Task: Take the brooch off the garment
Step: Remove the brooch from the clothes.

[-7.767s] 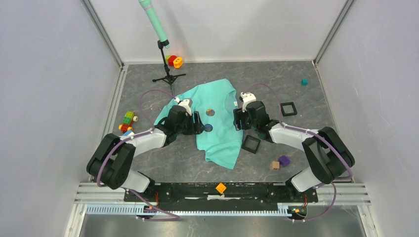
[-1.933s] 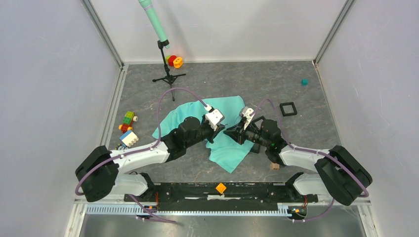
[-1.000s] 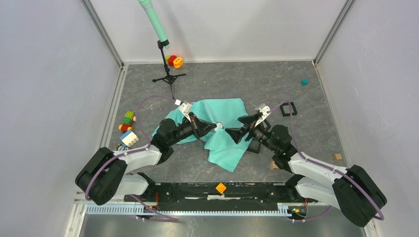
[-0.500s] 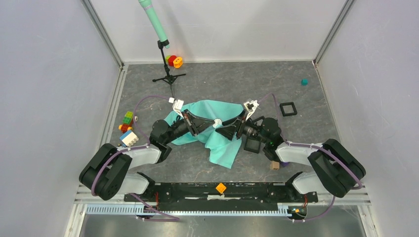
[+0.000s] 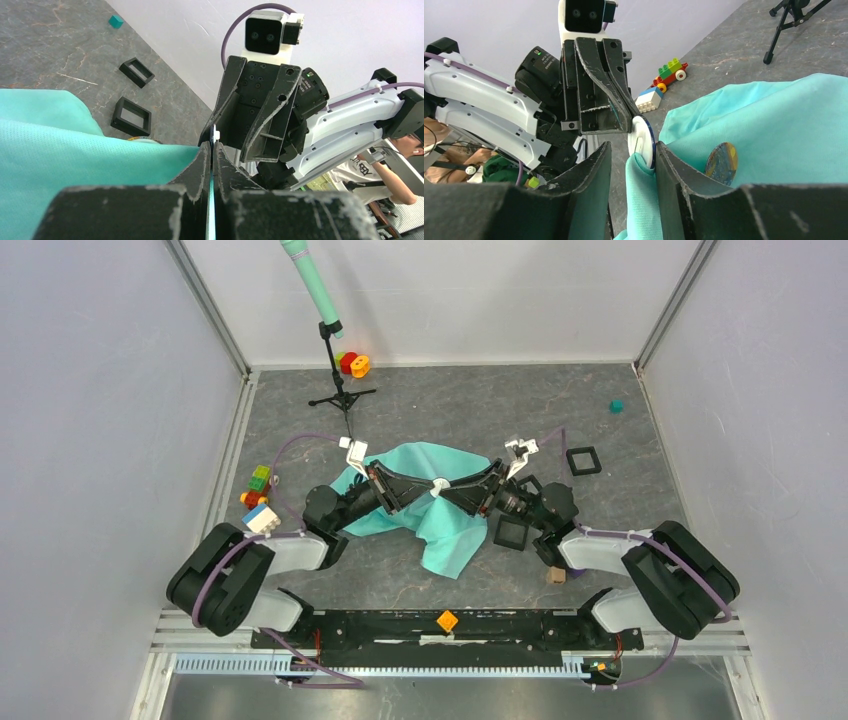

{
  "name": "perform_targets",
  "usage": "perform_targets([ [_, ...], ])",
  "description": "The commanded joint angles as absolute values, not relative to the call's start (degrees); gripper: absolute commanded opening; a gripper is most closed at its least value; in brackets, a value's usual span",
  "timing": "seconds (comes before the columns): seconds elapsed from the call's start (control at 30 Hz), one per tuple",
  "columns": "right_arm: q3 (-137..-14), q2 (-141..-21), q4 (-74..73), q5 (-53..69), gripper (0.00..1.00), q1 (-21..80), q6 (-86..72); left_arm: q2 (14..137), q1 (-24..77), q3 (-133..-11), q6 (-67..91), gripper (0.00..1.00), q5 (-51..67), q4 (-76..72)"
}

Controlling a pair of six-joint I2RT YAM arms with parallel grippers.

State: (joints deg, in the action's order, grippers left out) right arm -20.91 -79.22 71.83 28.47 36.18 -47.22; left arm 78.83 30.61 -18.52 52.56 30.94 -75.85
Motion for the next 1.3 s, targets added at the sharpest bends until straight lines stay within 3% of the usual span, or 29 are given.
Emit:
perform_targets([
  [0.0,-21.0,-78.9,77.4,29.6,0.41,36.4,-48.8,80.4,30.4,-19.0,55.2,0.02,32.0,-81.0],
  [0.5,-22.0,-79.5,74.6,29.3,0.20,36.4,-47.5,80.1,30.3,-19.2,55.2,0.02,33.0,-81.3],
  [0.87,-24.5,-80.2,67.6,30.7,0.16,36.6,-44.2,79.5,30.4,-20.6,53.6,0.02,35.2,-78.7],
  [1.27,-27.3,-81.8,64.0,32.8,0.17,37.3,-42.3,74.6,30.9,-23.3,47.2,0.02,37.4,-64.2],
])
